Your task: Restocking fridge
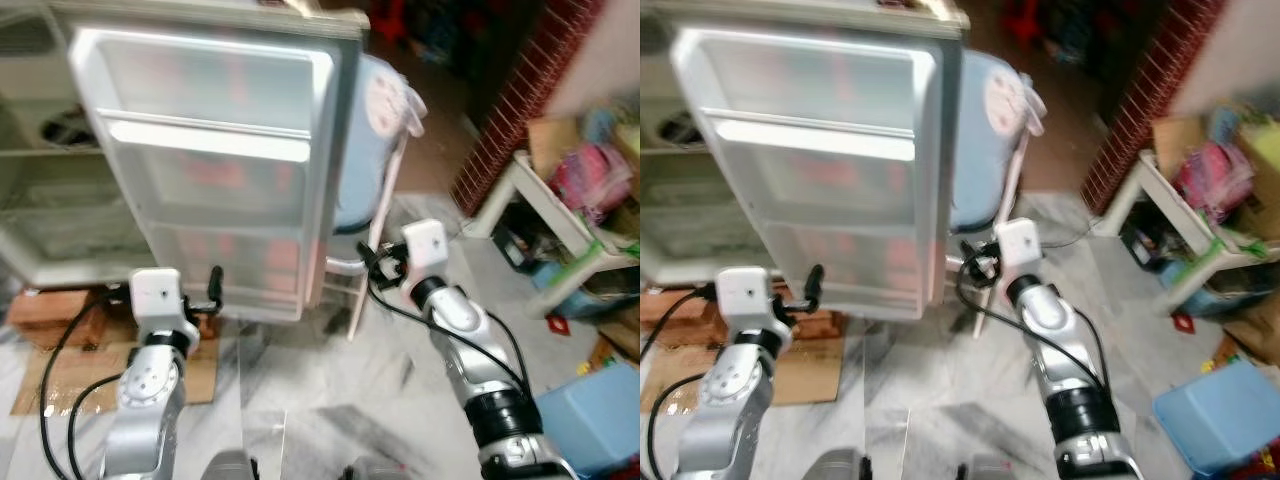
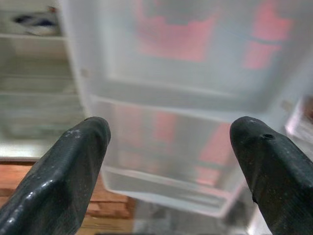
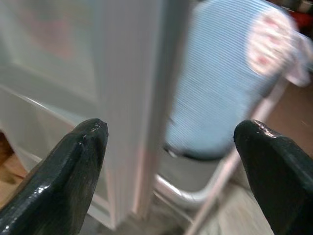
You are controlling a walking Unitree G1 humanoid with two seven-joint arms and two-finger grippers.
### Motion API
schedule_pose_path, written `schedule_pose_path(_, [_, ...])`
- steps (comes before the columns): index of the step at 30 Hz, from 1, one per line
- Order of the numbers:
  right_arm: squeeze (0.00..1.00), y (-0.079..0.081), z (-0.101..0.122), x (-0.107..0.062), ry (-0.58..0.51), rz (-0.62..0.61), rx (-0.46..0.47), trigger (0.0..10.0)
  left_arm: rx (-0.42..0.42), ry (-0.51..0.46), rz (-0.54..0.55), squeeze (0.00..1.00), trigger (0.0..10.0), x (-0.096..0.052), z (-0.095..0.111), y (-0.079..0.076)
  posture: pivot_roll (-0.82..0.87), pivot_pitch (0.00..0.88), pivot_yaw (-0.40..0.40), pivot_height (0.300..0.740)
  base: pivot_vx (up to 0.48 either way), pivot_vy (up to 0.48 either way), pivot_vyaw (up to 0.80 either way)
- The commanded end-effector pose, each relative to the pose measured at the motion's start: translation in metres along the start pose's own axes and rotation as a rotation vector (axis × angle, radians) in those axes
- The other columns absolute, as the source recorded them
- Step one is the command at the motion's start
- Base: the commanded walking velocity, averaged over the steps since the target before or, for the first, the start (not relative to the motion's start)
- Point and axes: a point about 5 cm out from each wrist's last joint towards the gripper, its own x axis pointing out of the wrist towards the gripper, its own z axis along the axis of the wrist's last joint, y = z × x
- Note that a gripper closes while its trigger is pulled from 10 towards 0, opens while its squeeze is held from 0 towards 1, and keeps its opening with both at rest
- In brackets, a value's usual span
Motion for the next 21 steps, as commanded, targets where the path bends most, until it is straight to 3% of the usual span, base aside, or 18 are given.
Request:
schedule_pose_path(1, [0.0, 0.0089, 0.0086, 0.0058, -0.03, 0.036, -0.001, 10.0, 0.01, 0.003, 0.029, 0.0, 10.0, -0.0001, 0.0002, 0.0073, 0.05, 0.096, -0.079, 0.74, 0.48, 0.0, 0.8])
schedule_pose_path(12, [0.0, 0.0103, 0.0088, 0.0072, -0.033, 0.043, -0.004, 10.0, -0.002, 0.015, 0.029, 0.0, 10.0, 0.0013, -0.0011, 0.0059, 0.06, 0.087, -0.082, 0.74, 0.476, 0.0, 0.8])
schedule_pose_path(21, [0.0, 0.0065, 0.0064, 0.0067, -0.024, 0.047, 0.005, 10.0, -0.023, 0.027, 0.017, 0.0, 10.0, 0.0013, -0.0038, 0.0049, 0.06, 0.082, -0.082, 0.74, 0.0, 0.0, 0.05])
